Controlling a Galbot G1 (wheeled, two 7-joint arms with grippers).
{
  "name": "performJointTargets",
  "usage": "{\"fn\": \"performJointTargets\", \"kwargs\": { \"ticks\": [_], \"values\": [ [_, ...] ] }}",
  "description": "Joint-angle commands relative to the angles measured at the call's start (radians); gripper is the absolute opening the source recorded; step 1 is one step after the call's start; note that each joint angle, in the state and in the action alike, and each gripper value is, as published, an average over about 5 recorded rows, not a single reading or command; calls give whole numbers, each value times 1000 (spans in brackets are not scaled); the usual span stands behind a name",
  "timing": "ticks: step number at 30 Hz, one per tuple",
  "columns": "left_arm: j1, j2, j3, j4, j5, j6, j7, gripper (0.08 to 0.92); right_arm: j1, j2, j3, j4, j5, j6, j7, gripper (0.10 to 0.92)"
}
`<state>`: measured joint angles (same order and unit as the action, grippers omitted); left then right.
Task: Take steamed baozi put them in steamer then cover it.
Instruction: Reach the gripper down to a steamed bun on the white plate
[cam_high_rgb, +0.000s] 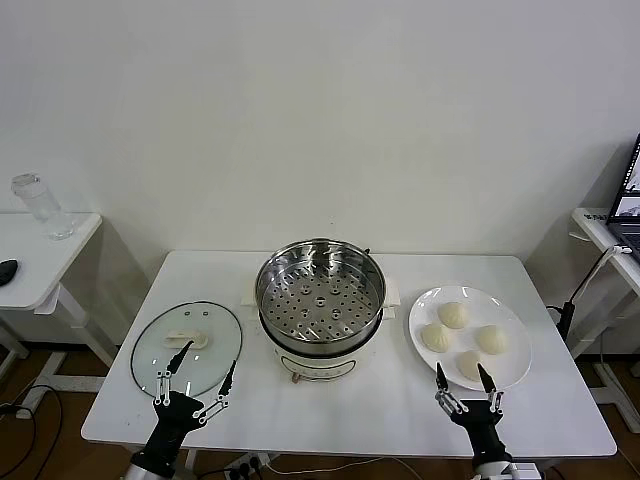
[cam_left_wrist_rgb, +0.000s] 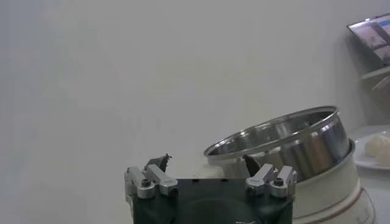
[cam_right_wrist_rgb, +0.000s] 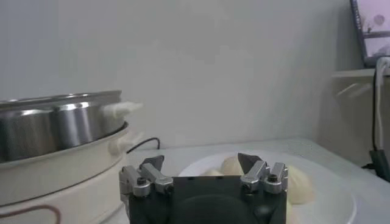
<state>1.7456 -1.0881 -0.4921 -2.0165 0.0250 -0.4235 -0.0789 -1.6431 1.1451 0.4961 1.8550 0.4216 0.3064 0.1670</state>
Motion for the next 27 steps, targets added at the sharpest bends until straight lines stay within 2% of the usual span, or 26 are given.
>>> {"fn": "performJointTargets", "kwargs": {
  "ticks": [1,8,16,18,21,27],
  "values": [
    [14,3,2,-36,5,1,-2,823,145,-60,31,-29,32,-78,44,823],
    [24,-1,8,-56,20,-5,-7,823,521,-232,-63,-198,206,-252,74,823],
    [23,-17,6,-60,32,-7,-10,823,982,-390,-388,-501,398,-283,-83,823],
    [23,-20,5,-61,32,-8,-10,823,1076,-418,-477,-575,433,-301,-174,823],
    [23,-22,6,-64,33,-9,-11,823,1206,-463,-634,-678,416,-331,-395,823],
    [31,-25,5,-80,40,-4,-15,823,1477,-509,-907,-853,152,-350,-945,823]
  ]
}}
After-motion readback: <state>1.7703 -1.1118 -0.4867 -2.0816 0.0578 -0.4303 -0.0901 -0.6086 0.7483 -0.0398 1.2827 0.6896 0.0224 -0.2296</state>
